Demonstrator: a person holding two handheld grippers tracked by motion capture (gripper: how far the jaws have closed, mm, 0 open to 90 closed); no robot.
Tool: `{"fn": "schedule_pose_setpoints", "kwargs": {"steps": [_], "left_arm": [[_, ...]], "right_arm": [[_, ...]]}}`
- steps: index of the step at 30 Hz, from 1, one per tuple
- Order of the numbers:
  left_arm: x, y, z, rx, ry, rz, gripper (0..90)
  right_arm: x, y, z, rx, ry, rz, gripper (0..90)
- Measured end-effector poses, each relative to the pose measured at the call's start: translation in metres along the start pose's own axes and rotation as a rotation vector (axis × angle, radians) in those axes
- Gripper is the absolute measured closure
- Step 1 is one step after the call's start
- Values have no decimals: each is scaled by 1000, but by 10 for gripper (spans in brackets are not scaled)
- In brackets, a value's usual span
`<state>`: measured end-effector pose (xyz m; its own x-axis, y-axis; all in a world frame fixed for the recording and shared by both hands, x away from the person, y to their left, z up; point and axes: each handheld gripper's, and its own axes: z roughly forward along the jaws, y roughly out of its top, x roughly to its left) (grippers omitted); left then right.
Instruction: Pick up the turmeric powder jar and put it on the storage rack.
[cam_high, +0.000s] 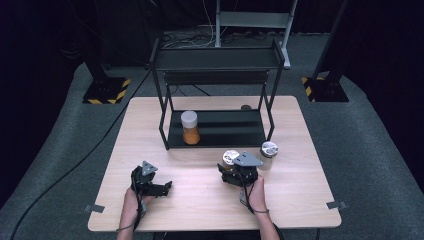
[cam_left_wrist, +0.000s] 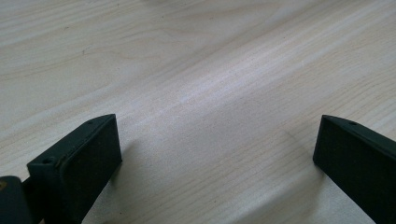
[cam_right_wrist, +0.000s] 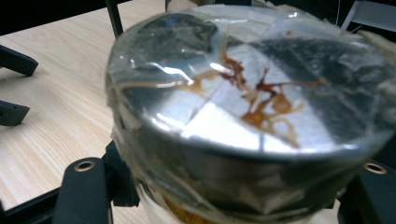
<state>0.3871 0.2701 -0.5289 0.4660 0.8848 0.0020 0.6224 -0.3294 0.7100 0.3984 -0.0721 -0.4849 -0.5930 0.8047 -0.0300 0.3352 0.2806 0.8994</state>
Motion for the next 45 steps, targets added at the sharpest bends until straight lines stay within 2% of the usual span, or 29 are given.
{"fn": "schedule_pose_setpoints", "kwargs": {"steps": [45], "left_arm": [[0, 0, 0, 0, 0, 1, 6]], "right_arm": [[-12, 7, 21, 19, -19, 20, 306]]}}
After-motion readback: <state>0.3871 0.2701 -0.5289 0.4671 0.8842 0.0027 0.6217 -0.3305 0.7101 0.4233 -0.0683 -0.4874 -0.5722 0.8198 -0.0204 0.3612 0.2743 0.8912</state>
